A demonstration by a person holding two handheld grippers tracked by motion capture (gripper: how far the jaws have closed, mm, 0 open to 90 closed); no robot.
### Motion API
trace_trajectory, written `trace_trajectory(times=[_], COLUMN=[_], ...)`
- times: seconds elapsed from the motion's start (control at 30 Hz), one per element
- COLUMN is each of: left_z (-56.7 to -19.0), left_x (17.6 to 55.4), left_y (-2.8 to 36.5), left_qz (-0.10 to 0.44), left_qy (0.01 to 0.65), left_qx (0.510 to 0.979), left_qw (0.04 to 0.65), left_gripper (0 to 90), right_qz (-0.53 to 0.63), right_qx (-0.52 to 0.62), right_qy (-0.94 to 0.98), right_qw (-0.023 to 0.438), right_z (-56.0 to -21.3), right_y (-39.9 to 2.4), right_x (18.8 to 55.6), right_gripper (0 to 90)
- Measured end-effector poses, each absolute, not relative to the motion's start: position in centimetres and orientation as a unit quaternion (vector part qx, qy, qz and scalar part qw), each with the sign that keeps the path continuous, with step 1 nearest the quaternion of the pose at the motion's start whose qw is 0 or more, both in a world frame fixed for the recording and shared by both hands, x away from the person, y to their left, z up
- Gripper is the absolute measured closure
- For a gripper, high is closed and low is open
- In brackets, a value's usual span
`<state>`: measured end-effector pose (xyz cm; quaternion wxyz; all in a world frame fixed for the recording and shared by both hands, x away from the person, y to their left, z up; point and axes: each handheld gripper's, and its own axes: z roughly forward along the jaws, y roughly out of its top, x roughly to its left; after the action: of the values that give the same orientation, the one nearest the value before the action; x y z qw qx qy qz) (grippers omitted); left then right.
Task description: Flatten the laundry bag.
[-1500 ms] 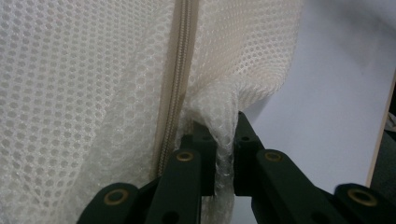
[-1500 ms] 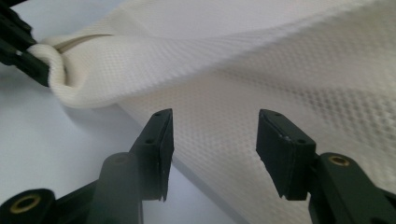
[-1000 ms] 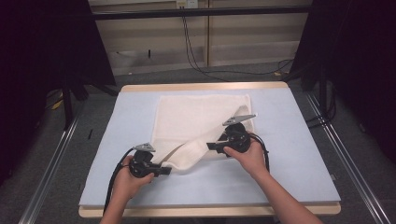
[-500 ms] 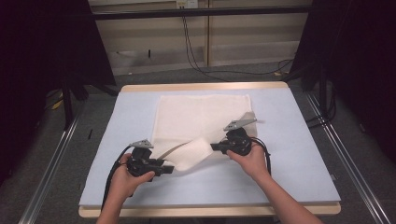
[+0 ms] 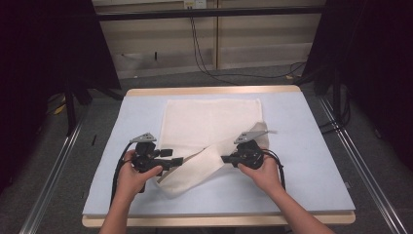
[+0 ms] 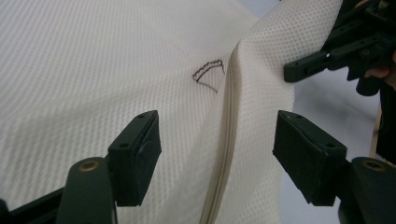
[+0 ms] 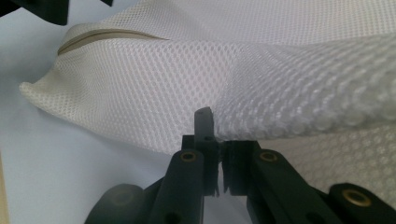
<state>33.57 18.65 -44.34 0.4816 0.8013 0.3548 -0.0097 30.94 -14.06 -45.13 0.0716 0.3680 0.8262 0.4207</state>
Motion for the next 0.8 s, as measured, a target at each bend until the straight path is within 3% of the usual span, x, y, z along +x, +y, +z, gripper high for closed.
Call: trace_trajectory(times=[0.17, 0.3, 0.5, 0.7, 0.8], left_z=[-44.9, -45.7, -46.0, -45.9, -45.9], left_x=[34.3, 34.4, 34.2, 34.1, 34.2], left_y=[16.0, 14.7, 14.4, 14.7, 14.6], left_qz=[-0.013, -0.026, -0.034, -0.032, -0.032], left_qy=[0.341, 0.328, 0.324, 0.332, 0.337], left_qx=[0.81, 0.817, 0.83, 0.827, 0.826], left_qw=[0.477, 0.474, 0.453, 0.451, 0.451], left_gripper=[32.2, 40.6, 77.5, 80.6, 81.2], right_qz=[0.421, 0.423, 0.426, 0.416, 0.413], right_qx=[0.365, 0.362, 0.357, 0.334, 0.336], right_qy=[0.827, 0.828, 0.828, 0.841, 0.841], right_qw=[0.071, 0.07, 0.068, 0.09, 0.096], right_z=[-45.2, -45.2, -45.3, -44.7, -44.5], right_y=[-14.1, -14.2, -14.5, -15.9, -17.3], right_x=[30.7, 30.5, 30.3, 29.5, 29.2], right_gripper=[86.2, 85.7, 77.4, 64.6, 64.1])
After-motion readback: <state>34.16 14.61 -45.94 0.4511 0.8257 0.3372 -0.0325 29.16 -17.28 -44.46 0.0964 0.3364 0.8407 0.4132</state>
